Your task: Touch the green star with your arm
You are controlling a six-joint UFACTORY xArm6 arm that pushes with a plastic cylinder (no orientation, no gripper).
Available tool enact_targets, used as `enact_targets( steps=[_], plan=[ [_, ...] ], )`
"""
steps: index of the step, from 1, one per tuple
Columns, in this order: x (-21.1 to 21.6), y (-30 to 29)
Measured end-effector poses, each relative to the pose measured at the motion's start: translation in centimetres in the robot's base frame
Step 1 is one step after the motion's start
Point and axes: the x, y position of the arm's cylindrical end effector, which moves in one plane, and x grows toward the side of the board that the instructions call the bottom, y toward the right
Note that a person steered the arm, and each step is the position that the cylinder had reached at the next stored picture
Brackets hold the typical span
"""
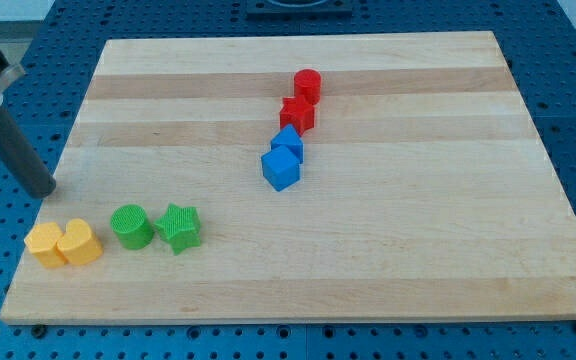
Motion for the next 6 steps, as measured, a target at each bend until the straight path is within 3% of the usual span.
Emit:
enact_targets(
  steps=[2, 3, 4, 6],
  plan=[
    [-5.9, 11.2],
    [-0.7, 14.9],
    [2.9, 15.0],
    [3.6, 15.0]
  ],
)
